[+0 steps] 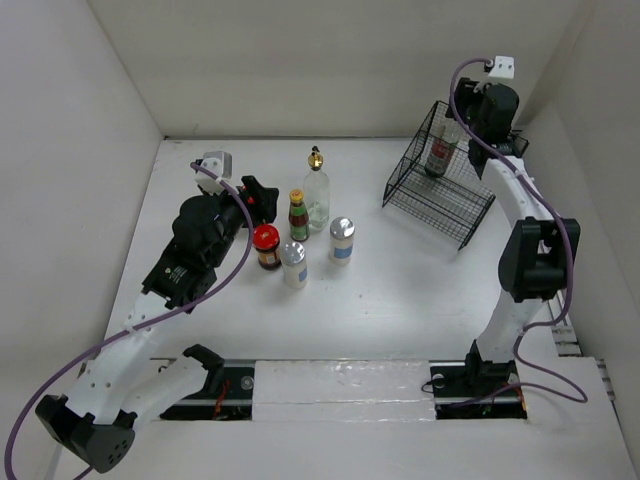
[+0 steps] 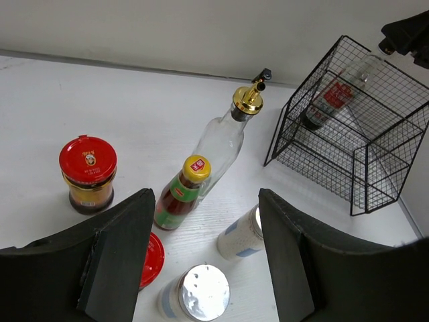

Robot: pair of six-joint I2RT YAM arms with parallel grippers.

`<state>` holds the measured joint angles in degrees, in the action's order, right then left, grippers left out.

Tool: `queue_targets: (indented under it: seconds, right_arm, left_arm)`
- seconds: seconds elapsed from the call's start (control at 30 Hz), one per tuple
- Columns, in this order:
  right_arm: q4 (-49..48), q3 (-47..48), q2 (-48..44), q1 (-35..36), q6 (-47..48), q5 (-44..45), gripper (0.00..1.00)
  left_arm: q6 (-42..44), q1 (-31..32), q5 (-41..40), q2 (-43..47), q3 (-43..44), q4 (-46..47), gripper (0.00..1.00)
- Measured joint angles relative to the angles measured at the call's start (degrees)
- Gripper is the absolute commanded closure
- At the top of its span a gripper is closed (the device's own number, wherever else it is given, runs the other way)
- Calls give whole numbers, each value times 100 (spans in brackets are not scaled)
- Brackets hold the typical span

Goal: Organize the condiment bottles

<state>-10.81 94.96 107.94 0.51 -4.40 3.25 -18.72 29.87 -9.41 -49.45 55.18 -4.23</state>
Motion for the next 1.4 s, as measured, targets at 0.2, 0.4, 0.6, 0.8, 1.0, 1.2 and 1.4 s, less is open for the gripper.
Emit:
queue_targets:
  seconds: [0.2,0.4,0.6,0.8,1.0,1.2,1.4]
  right_arm:
    - [-83,2,-367,0,-7,33,21]
    - [-63,20,-874,22,4,-216,42]
    - [138,151,-1220,435,76,-1550,85]
    - [179,-417,-1316,1550,385,-2629,48]
    - [531,-1300,-1309,2479,859,-3108,31]
    - [579,-1318,-1126,2660,1056,-3346,29]
    - [568,-1132,-634,2870,1091,-3324,29]
  left_arm:
    - [0,0,17,0,0,15,41]
    - [0,0,17,0,0,15,41]
    - [-2,0,-7,0,0,17,41]
    - [-22,0,-151,11,0,15,41]
    - [-79,0,-378,140,-42,11,41]
    - [-96,0,-428,243,-42,15,41]
    - [-96,0,-417,243,-42,13,41]
